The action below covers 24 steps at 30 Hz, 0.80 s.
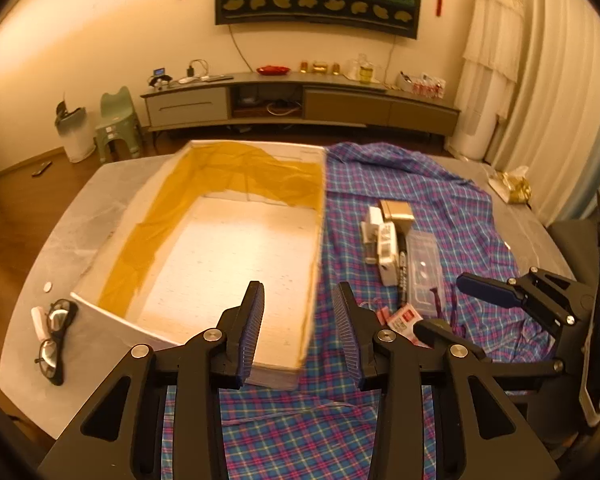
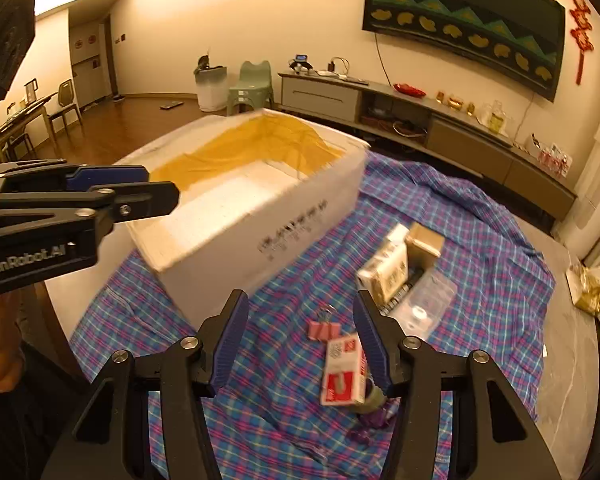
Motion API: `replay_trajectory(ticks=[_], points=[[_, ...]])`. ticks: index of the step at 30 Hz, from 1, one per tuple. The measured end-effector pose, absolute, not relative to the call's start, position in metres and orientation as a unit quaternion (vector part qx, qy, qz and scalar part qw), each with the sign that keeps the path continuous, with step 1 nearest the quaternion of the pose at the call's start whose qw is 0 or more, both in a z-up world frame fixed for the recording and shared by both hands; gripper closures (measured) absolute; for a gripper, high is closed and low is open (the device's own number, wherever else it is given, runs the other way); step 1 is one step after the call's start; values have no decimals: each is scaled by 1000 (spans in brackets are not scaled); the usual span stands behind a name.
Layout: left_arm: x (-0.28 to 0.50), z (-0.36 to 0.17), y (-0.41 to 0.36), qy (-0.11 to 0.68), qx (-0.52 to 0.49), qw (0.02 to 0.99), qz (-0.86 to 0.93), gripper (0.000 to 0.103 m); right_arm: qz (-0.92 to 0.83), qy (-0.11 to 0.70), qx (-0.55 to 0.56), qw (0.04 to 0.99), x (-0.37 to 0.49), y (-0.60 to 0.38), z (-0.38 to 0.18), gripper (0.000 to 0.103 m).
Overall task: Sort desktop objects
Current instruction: 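Move left tool toward staples box while right tool moves toward green tape roll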
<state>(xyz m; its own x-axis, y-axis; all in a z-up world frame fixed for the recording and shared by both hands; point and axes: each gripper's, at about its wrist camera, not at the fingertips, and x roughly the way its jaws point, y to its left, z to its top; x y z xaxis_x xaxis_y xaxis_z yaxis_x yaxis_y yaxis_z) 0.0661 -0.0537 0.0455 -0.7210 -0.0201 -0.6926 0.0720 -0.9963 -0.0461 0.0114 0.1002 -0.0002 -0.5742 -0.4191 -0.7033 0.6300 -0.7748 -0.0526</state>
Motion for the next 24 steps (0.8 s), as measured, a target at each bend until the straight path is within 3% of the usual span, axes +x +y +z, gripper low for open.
replay_trajectory(ticks=[9,17,24], points=[[49,25,-20,31,404,-21,-914,61,-867,138,389,281,-8,139,-25,45],[29,-4,1,42,447,-42,-892,61,-852,67,452,256,-41,192,-48,44],[11,-29,14,58,476,-56,-876,61,-827,21,473,304,-49,217,-70,44]])
